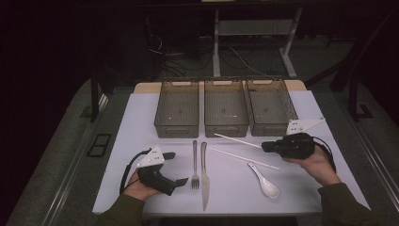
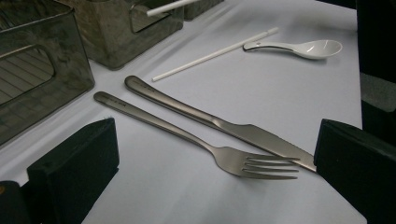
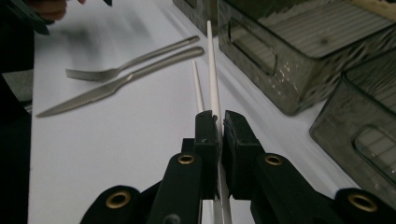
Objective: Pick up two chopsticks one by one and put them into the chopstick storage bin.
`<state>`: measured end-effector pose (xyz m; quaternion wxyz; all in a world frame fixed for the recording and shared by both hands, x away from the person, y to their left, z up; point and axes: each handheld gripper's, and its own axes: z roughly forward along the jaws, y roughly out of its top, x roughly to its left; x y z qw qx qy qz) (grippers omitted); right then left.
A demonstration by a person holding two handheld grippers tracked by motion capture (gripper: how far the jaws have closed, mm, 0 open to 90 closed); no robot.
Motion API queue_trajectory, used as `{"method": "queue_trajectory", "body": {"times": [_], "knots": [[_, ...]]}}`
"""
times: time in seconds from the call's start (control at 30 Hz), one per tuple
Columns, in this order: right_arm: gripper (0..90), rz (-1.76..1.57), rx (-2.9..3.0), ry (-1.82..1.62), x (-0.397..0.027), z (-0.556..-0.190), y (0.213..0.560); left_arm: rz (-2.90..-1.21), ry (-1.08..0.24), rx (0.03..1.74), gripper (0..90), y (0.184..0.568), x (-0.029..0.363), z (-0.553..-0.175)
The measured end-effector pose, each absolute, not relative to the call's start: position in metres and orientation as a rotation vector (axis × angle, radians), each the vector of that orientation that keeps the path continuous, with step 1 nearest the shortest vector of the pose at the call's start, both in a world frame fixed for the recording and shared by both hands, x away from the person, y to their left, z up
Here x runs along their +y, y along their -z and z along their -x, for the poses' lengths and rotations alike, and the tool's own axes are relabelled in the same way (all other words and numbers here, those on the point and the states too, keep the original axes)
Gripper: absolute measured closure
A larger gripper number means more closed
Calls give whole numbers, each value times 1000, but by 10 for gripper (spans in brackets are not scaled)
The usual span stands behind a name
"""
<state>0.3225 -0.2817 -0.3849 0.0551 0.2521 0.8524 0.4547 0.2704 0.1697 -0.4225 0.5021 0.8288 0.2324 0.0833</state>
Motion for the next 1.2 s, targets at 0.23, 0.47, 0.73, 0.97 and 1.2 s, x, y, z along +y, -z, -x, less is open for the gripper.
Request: {"method": "queue_trajectory", "body": {"times": [0.23,0.47,0.73,0.97,1.2], "knots": [[846,-808,2535,-1448,-279,-327,373,-2003,-201,570,0,424,168,-272],[846,-881,2483,-1451,-271,-333,365,-2011,-183,567,0,426,163,-271],[845,-926,2437,-1440,-259,-343,358,-2010,-183,566,0,426,162,-271],[845,-955,2419,-1396,-241,-357,349,-2010,-182,570,0,425,161,-271],[845,-982,2406,-1359,-221,-369,340,-2003,-184,566,0,424,159,-270]]}}
